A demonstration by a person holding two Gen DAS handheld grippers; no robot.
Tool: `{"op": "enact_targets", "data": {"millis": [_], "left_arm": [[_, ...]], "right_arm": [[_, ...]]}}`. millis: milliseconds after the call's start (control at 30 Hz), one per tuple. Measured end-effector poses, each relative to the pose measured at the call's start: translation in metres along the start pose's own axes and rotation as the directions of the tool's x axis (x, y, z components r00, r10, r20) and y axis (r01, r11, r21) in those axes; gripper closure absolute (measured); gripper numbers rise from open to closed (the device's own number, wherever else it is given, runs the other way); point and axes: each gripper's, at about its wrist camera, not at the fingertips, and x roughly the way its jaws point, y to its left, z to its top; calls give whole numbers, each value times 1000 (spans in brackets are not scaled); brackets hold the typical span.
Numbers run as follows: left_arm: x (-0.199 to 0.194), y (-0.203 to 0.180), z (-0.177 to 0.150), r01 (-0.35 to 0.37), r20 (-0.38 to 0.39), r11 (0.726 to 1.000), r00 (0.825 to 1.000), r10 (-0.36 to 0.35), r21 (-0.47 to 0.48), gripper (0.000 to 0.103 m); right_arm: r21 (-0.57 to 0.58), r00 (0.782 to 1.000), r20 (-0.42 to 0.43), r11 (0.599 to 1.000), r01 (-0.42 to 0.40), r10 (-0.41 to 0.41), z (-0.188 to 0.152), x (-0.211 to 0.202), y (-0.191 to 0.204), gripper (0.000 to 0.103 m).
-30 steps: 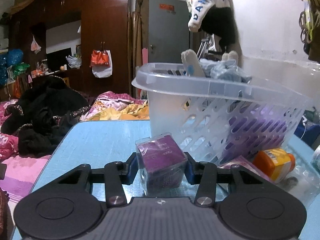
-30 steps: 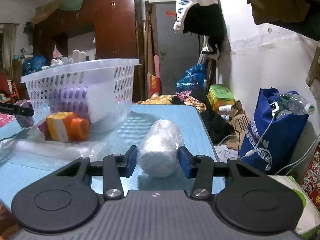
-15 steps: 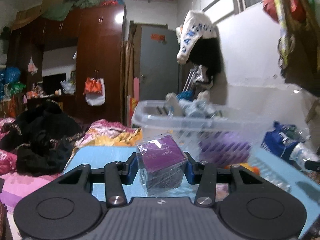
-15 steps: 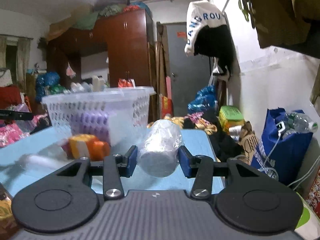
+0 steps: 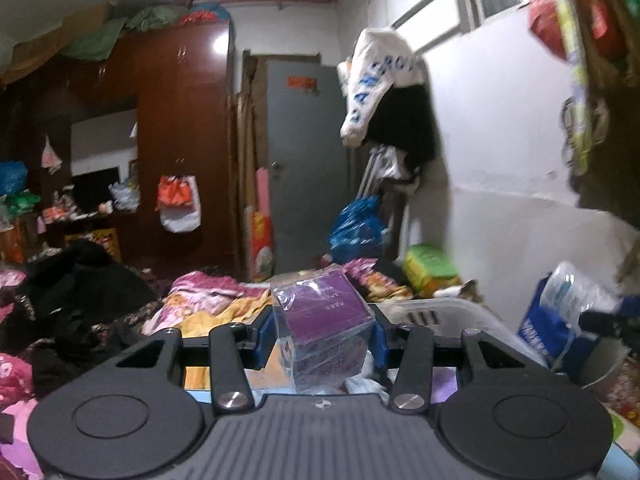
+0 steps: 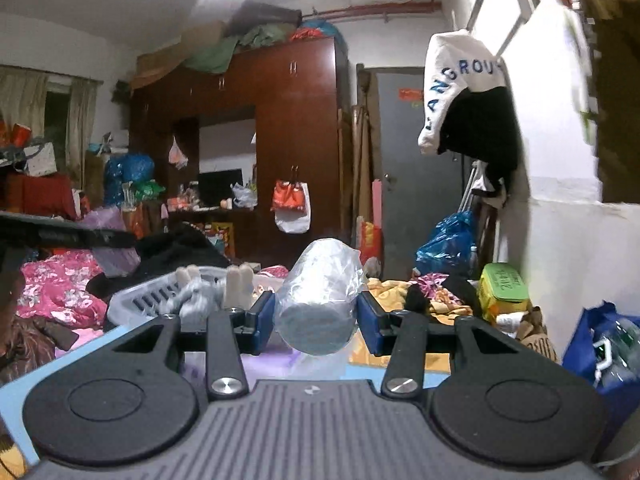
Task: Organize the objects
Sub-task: 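Lift both items over the white basket and release them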
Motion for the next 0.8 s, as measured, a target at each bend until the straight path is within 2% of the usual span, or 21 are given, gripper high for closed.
{"op": "enact_targets", "data": {"millis": [100, 267, 367, 433, 467, 500, 533, 600, 700, 800], "left_arm": [[21, 7, -1, -37, -42, 999, 998, 36, -11, 53], [41, 18, -10, -44, -102, 999, 994, 41, -27, 53], [52, 24, -11, -24, -133, 998, 991, 18, -49, 52], [55, 26, -14, -23, -141, 999, 990, 17, -39, 41], [55, 26, -16, -25, -137, 999, 990, 20, -35, 23], [52, 26, -18, -23, -121, 999, 992, 19, -31, 17], [49, 24, -19, -19, -107, 999, 994, 16, -28, 17], [38, 22, -20, -5, -75, 1000, 997, 2, -30, 17], [10, 18, -25, 15, -10, 999, 1000, -15, -33, 17], [-21, 10, -44, 69, 24, 997, 997, -68, -26, 15]], "right_arm": [[-15, 999, -39, 1000, 4, -5, 11, 32, 3, 55], [-11, 988, -152, 999, -32, 30, 10, 74, 2, 55], [-14, 981, -191, 1000, -22, 19, 7, 90, 2, 55], [-5, 979, -201, 1000, -14, 13, 4, 96, 2, 54], [5, 979, -205, 1000, -18, 19, 4, 97, 1, 53], [15, 978, -206, 1000, -20, 23, 3, 95, 2, 51], [17, 979, -204, 1000, -22, 25, 2, 95, 1, 48], [8, 981, -194, 1000, -20, 21, 1, 91, -1, 23], [20, 987, -161, 1000, -19, 22, -1, 76, -1, 12], [67, 990, -111, 995, -79, 86, -10, 45, -5, 0]]}}
